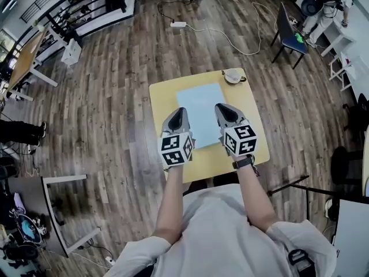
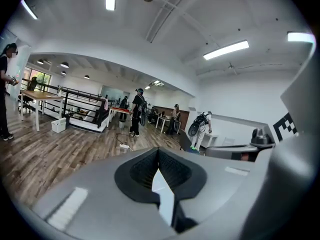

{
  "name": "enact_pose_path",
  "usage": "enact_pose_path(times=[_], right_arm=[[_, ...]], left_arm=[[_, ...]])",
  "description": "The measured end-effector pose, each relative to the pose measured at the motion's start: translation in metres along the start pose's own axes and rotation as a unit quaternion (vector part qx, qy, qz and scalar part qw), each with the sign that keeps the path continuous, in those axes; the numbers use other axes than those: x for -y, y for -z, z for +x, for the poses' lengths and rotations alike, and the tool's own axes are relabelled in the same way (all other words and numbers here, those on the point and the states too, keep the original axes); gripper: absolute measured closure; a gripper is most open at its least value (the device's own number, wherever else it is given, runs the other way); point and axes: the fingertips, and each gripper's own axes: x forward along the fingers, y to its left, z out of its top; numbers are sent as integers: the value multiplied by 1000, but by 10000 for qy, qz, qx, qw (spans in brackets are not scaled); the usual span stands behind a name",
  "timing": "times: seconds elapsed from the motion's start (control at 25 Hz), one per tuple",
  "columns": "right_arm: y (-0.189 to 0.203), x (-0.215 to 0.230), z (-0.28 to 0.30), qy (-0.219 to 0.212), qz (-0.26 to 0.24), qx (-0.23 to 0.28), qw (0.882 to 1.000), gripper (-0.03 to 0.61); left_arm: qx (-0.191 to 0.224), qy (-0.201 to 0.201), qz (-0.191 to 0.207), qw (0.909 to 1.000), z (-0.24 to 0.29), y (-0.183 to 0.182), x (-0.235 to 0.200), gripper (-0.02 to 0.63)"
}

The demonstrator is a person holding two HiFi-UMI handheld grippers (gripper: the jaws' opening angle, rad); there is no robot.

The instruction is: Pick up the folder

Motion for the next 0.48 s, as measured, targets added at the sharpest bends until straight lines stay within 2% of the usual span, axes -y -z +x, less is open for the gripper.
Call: enact_pose_path(times=[0.24,0.48], right_arm=[[32,28,26,-12,171,-385,9991,565],[64,53,53,-94,176,-908,9957,565]], left_arm=[[213,-211,-307,9991,24,10,-19,604],[-446,-358,-273,9980,56,49,-32,603]])
